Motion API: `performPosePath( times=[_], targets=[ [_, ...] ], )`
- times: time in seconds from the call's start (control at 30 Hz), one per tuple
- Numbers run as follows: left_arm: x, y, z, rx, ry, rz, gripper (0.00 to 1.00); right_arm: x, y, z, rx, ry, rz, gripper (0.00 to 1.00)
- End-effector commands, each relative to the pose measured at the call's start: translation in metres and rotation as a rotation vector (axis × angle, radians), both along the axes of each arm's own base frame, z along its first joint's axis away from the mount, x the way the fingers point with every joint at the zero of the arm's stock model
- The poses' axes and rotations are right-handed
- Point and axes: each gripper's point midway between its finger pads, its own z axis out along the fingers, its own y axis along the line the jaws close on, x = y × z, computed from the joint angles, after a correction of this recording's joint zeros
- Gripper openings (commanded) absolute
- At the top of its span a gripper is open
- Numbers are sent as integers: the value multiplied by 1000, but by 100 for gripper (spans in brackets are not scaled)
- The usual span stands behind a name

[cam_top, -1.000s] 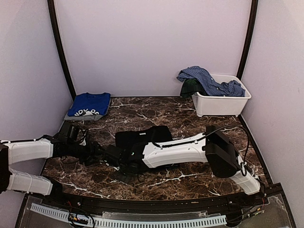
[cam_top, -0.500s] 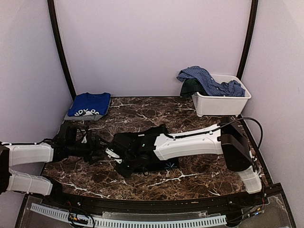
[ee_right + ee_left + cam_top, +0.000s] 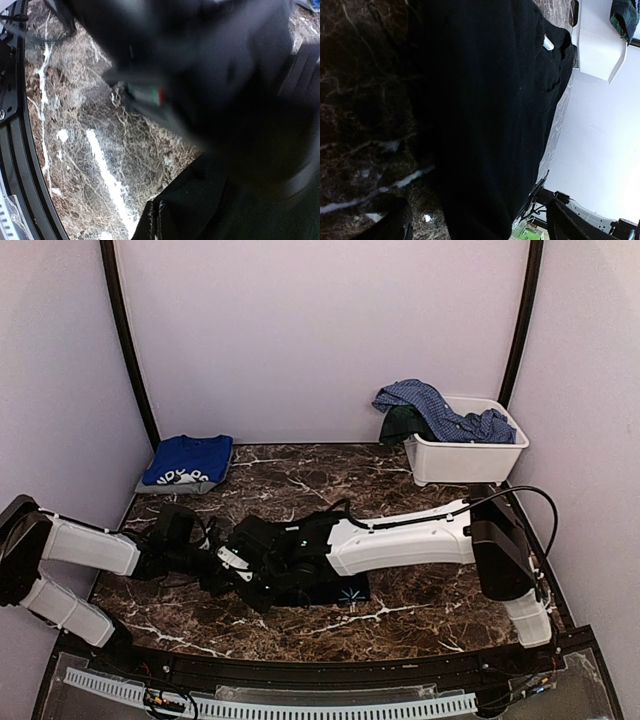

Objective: Fold and stack the mixed laundry pile
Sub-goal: Pass from the right arm to the left

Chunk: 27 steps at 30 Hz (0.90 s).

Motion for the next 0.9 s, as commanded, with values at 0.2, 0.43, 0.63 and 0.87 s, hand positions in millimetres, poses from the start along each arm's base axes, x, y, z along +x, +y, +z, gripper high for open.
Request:
performPosePath(
  times=[0.2, 0.43, 0.63, 0.87],
  targets=[
    [12, -10, -13, -12, 47, 82, 75, 2, 24, 69, 187, -34, 14, 0],
    [26, -14, -4, 14, 12, 78, 35, 0, 39, 65, 213, -10, 32, 0],
    [46, -8, -13, 203, 18, -3, 0, 4, 36, 74, 229, -7, 18, 21],
    [89, 4, -1, 497, -39, -224, 0, 24, -24, 95, 323, 78, -87, 54]
  ],
)
